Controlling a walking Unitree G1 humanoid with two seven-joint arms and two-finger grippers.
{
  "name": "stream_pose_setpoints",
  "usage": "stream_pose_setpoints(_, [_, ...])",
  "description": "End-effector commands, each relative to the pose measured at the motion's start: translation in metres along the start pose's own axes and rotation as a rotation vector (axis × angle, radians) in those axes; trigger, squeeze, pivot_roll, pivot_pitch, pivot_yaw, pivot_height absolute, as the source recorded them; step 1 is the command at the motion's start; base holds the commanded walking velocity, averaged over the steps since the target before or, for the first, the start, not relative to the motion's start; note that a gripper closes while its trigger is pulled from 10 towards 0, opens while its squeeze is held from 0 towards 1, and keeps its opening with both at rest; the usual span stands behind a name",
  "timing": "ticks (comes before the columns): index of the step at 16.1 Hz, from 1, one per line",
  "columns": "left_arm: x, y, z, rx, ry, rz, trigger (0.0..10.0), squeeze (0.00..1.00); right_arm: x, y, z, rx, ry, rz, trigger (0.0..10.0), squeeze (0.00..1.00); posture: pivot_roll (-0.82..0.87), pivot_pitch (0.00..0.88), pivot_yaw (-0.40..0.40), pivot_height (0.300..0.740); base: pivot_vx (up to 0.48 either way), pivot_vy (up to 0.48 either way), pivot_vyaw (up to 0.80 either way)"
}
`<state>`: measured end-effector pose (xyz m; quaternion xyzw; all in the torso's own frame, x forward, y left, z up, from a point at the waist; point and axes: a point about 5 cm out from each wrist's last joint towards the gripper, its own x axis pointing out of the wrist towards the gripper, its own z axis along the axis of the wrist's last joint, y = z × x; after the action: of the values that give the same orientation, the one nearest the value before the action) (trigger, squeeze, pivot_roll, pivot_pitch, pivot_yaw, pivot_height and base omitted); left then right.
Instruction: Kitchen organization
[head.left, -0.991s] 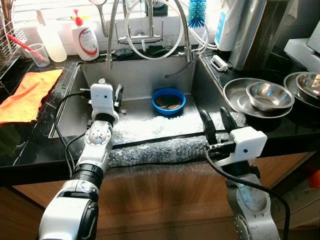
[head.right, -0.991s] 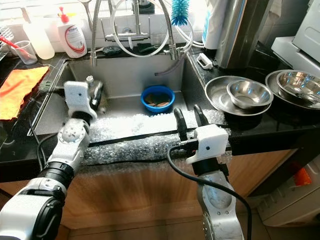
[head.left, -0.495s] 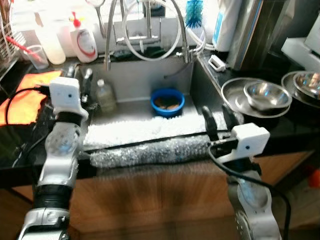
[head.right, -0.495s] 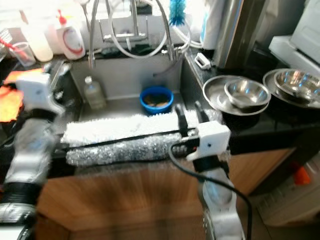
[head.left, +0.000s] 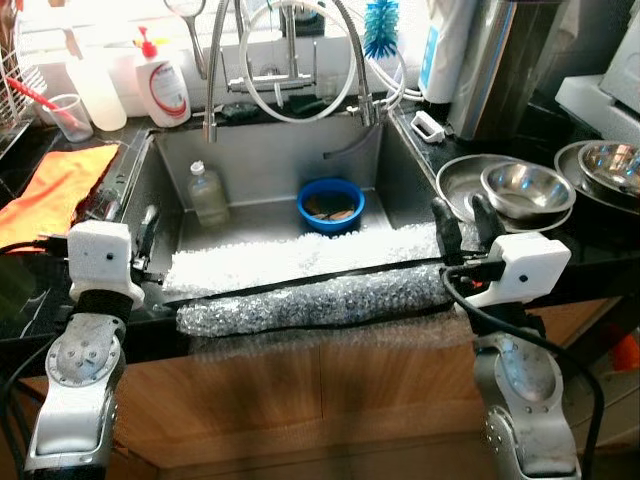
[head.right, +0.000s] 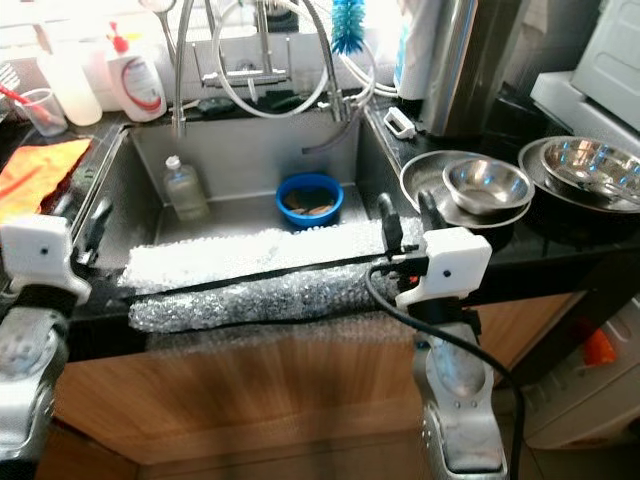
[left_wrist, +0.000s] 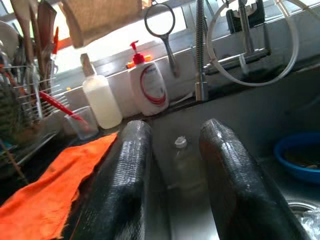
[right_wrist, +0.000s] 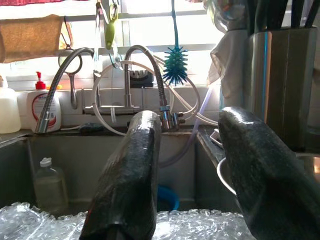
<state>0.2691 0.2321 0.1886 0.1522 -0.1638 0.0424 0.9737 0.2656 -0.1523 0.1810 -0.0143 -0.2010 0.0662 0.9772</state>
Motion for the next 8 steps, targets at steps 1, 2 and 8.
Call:
stream_pose_setpoints(1, [-0.005,0.008,0.003,0.036,0.007,0.014,10.0,0.0,0.001,-0.003,-0.003,0.005,0.013,-0.005,10.0,0.0,-0.06,0.0,0.042,0.74,0.0,0.0,0.0])
stream_pose_setpoints(2, [-0.009,0.008,0.001,0.036,0.021,0.017,10.0,0.0,0.002,-0.004,-0.004,0.004,0.017,-0.003,10.0,0.0,-0.06,0.0,0.036,0.74,0.0,0.0,0.0])
stream_pose_setpoints(8, [-0.008,-0.004,-0.001,0.002,0.042,0.051,10.0,0.0,0.01,-0.012,-0.009,0.017,0.032,-0.01,10.0,0.0,-0.03,0.0,0.003,0.74,0.0,0.0,0.0])
